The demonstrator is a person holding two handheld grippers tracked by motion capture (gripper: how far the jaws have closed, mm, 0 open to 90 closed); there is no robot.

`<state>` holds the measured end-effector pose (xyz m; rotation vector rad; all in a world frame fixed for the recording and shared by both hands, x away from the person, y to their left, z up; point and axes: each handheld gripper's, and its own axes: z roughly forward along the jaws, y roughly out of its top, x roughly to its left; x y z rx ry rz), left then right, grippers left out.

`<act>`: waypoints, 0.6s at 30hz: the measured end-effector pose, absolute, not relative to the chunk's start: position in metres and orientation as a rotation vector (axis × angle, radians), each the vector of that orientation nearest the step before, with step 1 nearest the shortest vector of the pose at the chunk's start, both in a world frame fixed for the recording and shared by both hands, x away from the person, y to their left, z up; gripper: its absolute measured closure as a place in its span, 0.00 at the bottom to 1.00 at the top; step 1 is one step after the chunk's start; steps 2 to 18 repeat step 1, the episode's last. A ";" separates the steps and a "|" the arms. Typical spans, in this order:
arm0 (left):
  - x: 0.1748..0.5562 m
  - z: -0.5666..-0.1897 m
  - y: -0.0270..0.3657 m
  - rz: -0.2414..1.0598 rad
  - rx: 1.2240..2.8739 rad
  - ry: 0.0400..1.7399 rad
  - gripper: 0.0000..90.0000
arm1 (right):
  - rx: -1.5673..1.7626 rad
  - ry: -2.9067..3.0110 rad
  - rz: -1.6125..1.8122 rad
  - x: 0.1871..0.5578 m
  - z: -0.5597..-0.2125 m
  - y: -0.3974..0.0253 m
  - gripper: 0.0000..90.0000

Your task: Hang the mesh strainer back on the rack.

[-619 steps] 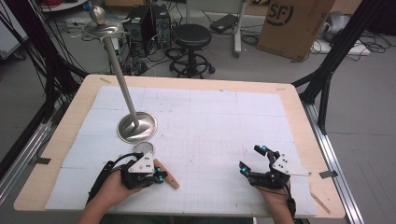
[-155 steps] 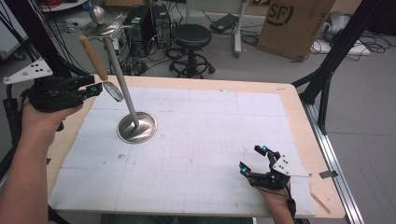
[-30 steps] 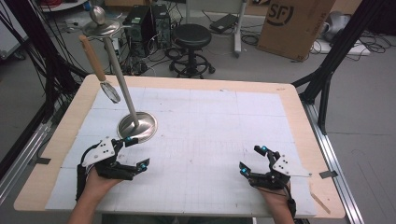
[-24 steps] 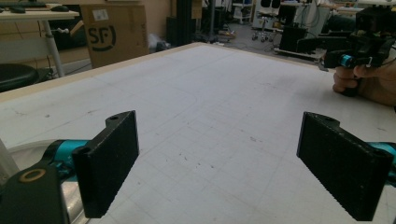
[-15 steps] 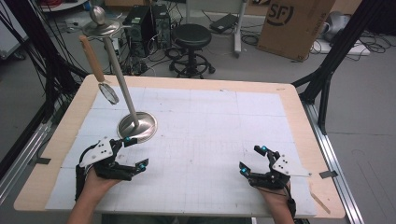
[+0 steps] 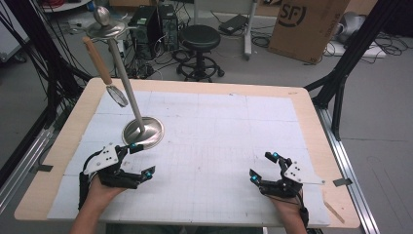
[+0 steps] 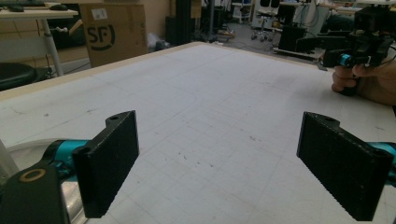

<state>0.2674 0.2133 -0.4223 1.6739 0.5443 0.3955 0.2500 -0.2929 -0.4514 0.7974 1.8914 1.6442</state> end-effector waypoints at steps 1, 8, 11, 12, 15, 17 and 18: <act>0.268 -0.422 0.213 0.397 1.675 0.542 0.15 | 0.796 1.892 1.643 0.250 -0.451 -0.293 0.17; 0.268 -0.422 0.213 0.397 1.675 0.542 0.15 | 0.796 1.892 1.643 0.250 -0.451 -0.293 0.17; 0.268 -0.422 0.213 0.397 1.675 0.542 0.15 | 0.796 1.892 1.643 0.250 -0.451 -0.293 0.17; 0.268 -0.422 0.213 0.397 1.675 0.542 0.15 | 0.796 1.892 1.643 0.250 -0.451 -0.293 0.17; 0.268 -0.422 0.213 0.397 1.675 0.542 0.15 | 0.796 1.892 1.643 0.250 -0.451 -0.293 0.17; 0.268 -0.422 0.213 0.397 1.675 0.542 0.15 | 0.796 1.892 1.643 0.250 -0.451 -0.293 0.17; 0.268 -0.422 0.213 0.397 1.675 0.542 0.15 | 0.796 1.892 1.643 0.250 -0.451 -0.293 0.17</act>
